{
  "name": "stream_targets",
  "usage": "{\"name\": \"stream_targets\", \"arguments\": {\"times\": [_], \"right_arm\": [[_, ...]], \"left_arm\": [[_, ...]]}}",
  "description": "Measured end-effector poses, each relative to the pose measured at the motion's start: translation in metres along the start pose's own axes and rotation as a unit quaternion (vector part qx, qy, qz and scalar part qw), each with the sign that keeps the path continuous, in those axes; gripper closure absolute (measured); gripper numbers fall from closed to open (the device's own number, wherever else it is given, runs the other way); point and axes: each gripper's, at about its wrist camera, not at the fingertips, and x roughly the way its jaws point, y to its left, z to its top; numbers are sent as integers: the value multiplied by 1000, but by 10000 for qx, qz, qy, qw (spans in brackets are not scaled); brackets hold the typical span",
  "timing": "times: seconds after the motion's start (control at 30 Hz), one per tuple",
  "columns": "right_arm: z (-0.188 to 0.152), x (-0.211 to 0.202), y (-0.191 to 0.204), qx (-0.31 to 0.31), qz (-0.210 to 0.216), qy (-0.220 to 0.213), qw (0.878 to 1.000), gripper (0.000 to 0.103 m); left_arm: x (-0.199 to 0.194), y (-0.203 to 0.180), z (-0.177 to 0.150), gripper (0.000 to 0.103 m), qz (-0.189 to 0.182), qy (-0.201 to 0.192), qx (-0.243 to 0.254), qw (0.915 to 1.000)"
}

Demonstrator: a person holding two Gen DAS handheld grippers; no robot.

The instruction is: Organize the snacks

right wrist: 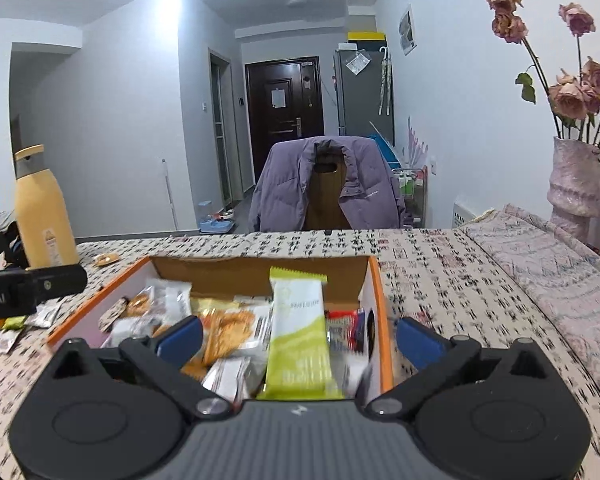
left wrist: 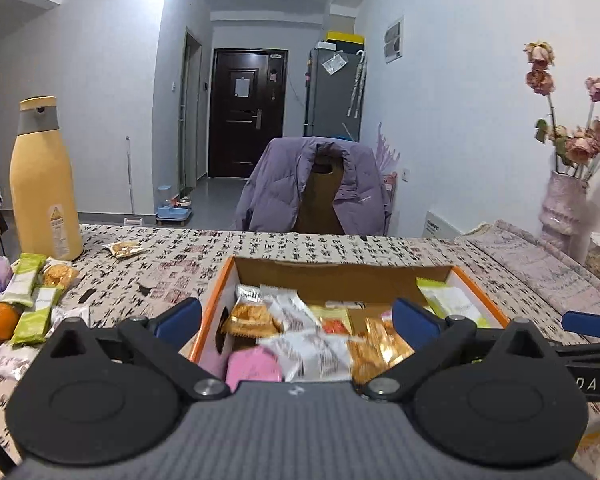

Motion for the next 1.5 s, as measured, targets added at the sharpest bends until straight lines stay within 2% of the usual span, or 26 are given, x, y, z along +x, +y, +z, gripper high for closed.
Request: {"name": "stream_targets", "arguments": {"times": [0.13, 0.37, 0.57, 0.93, 1.5], "right_arm": [[-17, -27, -1, -8, 7, 49, 10000, 0], [-48, -63, 0, -44, 68, 212, 9997, 0], [-72, -82, 4, -116, 155, 391, 9990, 0], [-103, -90, 6, -27, 203, 740, 9970, 0], [-106, -92, 6, -8, 188, 768, 9969, 0]], "left_arm": [[-27, 2, -15, 0, -162, 21, 61, 9998], [-67, 0, -48, 0, -133, -12, 118, 9998], [-84, 4, -74, 0, -223, 255, 61, 9994], [-89, 13, -111, 0, -220, 713, 34, 9972], [-94, 10, -116, 0, -278, 761, 101, 9967]]}}
